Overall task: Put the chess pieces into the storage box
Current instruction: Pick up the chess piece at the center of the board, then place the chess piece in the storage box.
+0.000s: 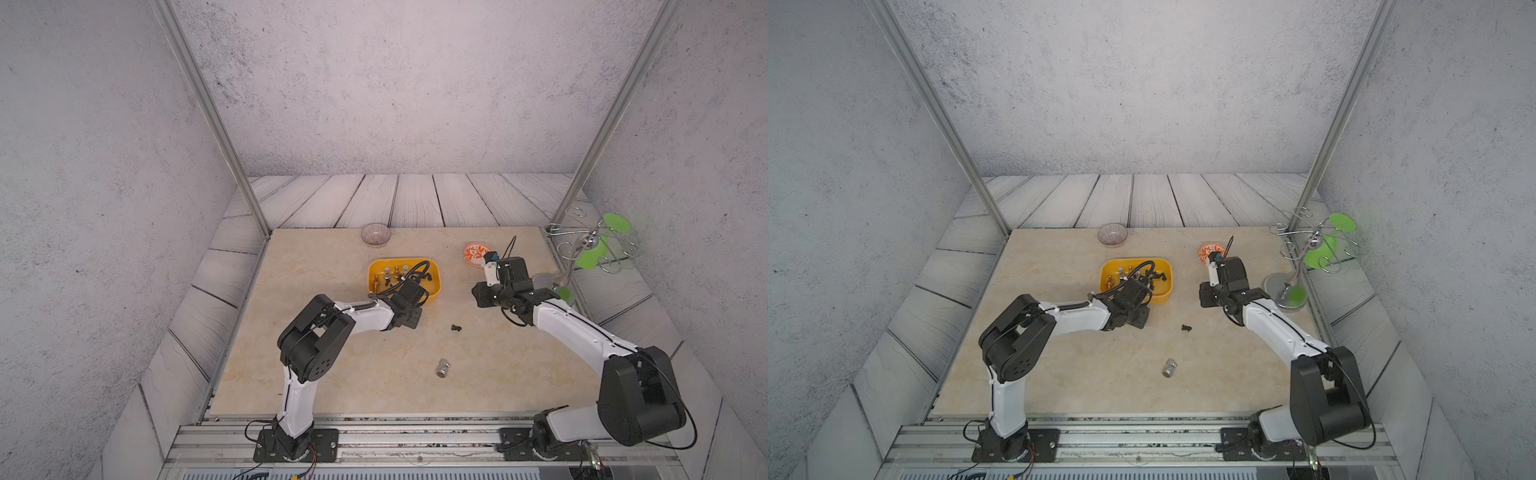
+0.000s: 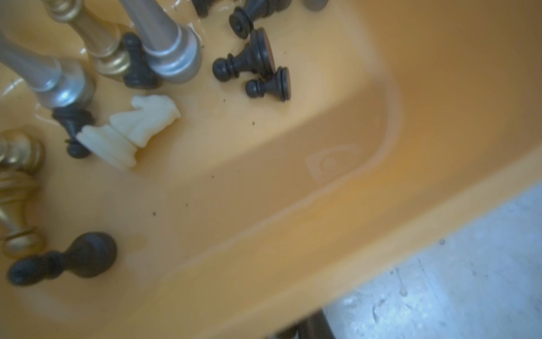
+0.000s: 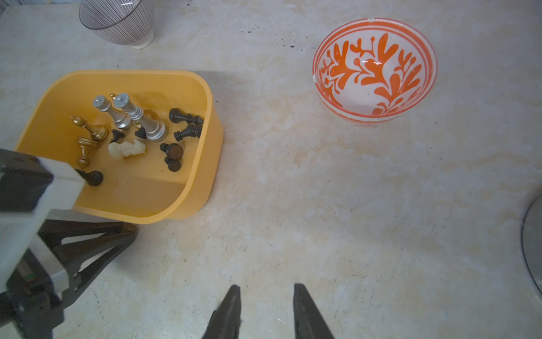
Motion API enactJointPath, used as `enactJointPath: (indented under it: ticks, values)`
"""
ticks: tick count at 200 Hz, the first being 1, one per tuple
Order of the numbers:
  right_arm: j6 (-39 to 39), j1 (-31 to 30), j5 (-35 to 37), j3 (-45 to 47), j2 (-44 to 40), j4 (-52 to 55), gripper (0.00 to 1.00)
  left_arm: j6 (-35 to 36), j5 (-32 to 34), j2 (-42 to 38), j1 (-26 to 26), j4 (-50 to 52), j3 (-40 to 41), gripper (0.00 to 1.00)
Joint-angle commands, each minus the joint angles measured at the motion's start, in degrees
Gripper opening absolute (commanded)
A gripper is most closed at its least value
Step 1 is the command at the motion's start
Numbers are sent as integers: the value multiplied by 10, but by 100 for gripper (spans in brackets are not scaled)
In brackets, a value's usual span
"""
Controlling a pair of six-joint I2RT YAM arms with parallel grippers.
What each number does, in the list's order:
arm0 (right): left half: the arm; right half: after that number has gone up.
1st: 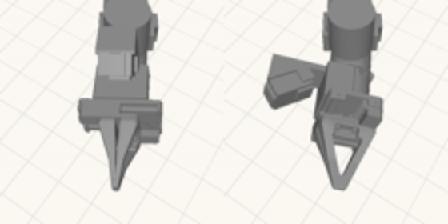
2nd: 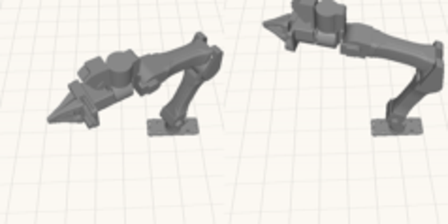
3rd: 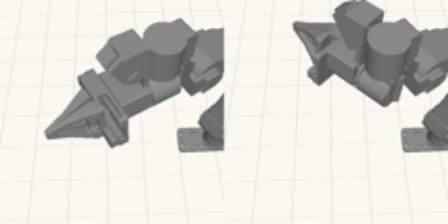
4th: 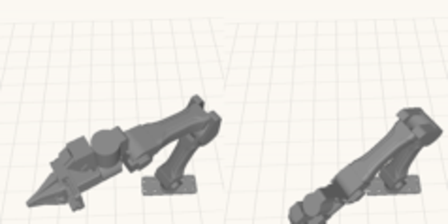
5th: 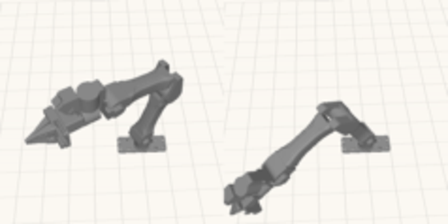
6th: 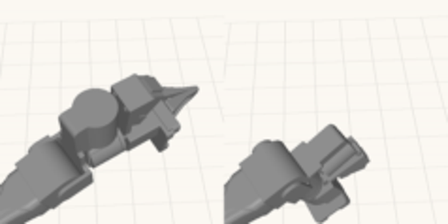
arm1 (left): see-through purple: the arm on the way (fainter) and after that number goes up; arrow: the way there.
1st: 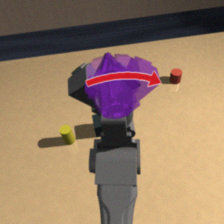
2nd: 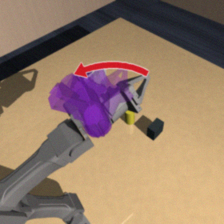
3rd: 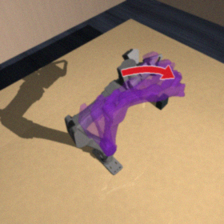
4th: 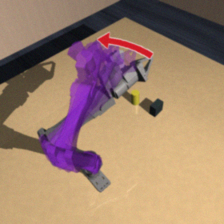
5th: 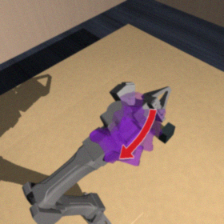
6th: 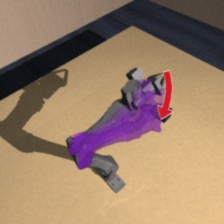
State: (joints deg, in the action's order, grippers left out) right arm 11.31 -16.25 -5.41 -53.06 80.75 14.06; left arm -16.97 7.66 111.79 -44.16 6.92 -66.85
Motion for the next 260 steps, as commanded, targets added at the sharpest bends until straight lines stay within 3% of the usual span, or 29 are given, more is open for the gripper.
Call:
enactJointPath:
  ticks: [1, 59, 88, 159, 205, 260]
  values:
    - [-2, 4, -1, 2, -23, 26, 32, 1, -18, -56, -1, 54, 9, 4]
    - [-2, 6, -4, -10, -41, 68, 32, 26, 3, -172, 3, 110, 3, 5]
    - [-4, 5, -7, -22, -37, 90, 33, 41, -7, -189, 40, 103, -36, 7]
    - [-12, 5, -22, -60, -6, 151, 32, 68, -89, -40, 147, 171, -202, 9]
    - [-5, 5, -16, -67, 8, 154, 33, 78, -102, 33, 167, 187, -259, 9]
    - [-6, 5, -15, -74, 11, 168, 32, 76, -101, 78, 183, 179, -271, 10]
